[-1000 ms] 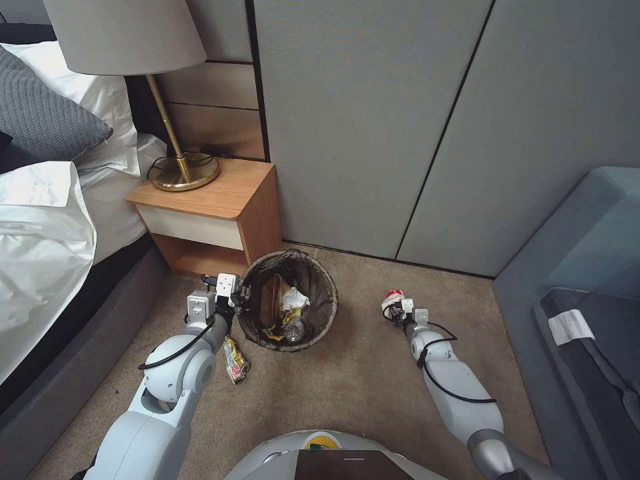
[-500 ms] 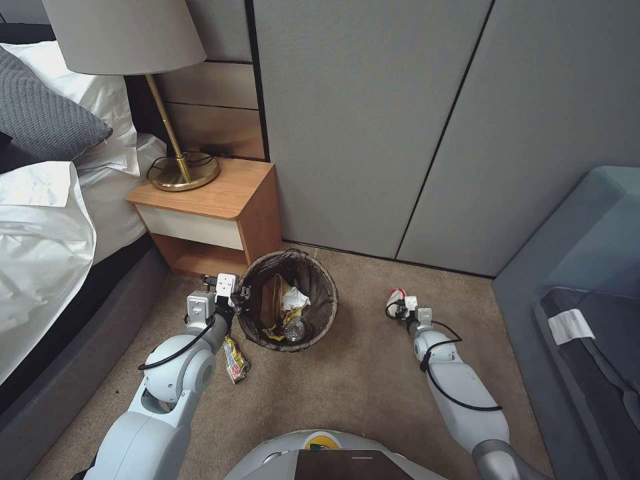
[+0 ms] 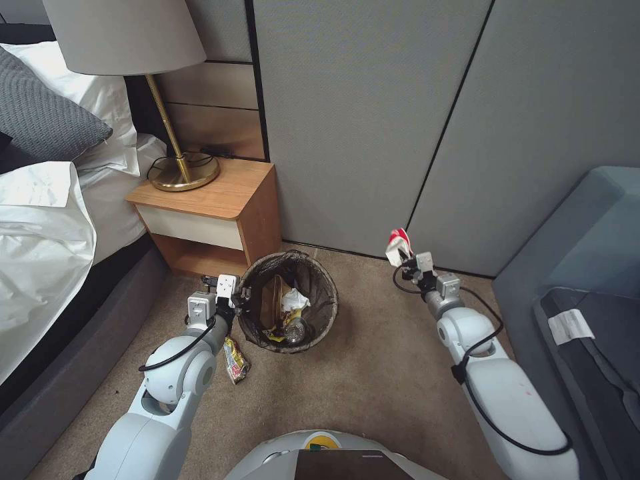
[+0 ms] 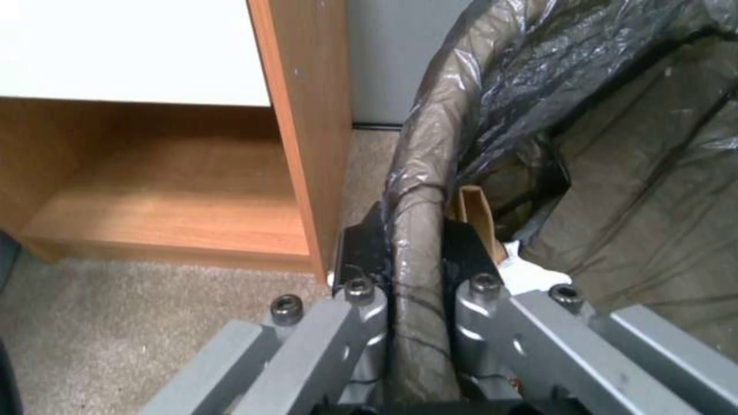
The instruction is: Pick up the trash bin, then pick up the garbage from the floor and place it into the trash bin.
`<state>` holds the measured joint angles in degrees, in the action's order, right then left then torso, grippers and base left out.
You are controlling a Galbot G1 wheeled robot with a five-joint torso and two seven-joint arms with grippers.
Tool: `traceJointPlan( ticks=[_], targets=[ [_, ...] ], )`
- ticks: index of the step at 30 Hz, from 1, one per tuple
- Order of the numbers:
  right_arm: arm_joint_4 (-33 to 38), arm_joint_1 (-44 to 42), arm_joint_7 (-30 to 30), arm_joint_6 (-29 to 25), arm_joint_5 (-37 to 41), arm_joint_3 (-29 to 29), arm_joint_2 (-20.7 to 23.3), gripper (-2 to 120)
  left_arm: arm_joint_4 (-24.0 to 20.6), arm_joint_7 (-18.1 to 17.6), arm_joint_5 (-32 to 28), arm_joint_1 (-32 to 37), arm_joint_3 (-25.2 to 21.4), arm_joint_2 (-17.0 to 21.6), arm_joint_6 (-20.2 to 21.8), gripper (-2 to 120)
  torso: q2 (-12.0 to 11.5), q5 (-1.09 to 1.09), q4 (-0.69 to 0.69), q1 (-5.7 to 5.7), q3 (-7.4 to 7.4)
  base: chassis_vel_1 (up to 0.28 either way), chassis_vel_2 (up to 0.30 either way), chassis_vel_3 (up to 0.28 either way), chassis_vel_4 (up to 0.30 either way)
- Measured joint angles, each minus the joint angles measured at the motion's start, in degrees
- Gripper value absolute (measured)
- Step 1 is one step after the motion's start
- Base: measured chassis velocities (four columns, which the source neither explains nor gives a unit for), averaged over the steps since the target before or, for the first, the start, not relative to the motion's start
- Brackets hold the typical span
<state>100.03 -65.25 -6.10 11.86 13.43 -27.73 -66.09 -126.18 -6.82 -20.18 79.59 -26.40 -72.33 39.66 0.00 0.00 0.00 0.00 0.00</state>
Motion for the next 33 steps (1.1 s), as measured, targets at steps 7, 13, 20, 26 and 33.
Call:
traceJointPlan(
  ticks=[7,13,20,26,33],
  targets=[
    [16.07,-0.58,1.94,6.02,10.13,6.35,5.92,0,0.26,-0.02,0.16,-0.02,0.23,-0.19,0.02,5,0.0,0.0,0.01,0.0,0.0,0.0,0.0,0.0,0.0],
    [21.67,0.72,2.25,9.31,13.99,10.58,7.84,0,0.24,-0.03,0.16,-0.17,0.48,-0.07,0.02,5,0.0,-0.01,0.0,0.0,0.0,0.0,0.0,0.0,0.0],
    [23.07,2.47,2.44,10.48,14.39,16.27,8.43,0,0.25,-0.05,0.16,-0.39,0.81,-0.12,0.01,5,0.0,-0.01,0.0,0.0,0.0,0.0,0.0,0.0,0.0],
    [22.72,4.79,3.32,11.18,14.17,23.31,7.29,0,0.53,-0.11,0.16,-0.57,1.13,-0.4,0.02,5,0.0,-0.01,0.01,0.0,0.01,0.0,0.0,0.0,0.0],
    [21.65,5.54,3.98,11.65,12.69,29.01,4.36,0,0.77,-0.15,0.16,-0.83,1.34,-0.7,0.02,5,0.0,-0.01,0.01,0.0,0.01,0.0,0.0,0.0,0.0]
  ],
)
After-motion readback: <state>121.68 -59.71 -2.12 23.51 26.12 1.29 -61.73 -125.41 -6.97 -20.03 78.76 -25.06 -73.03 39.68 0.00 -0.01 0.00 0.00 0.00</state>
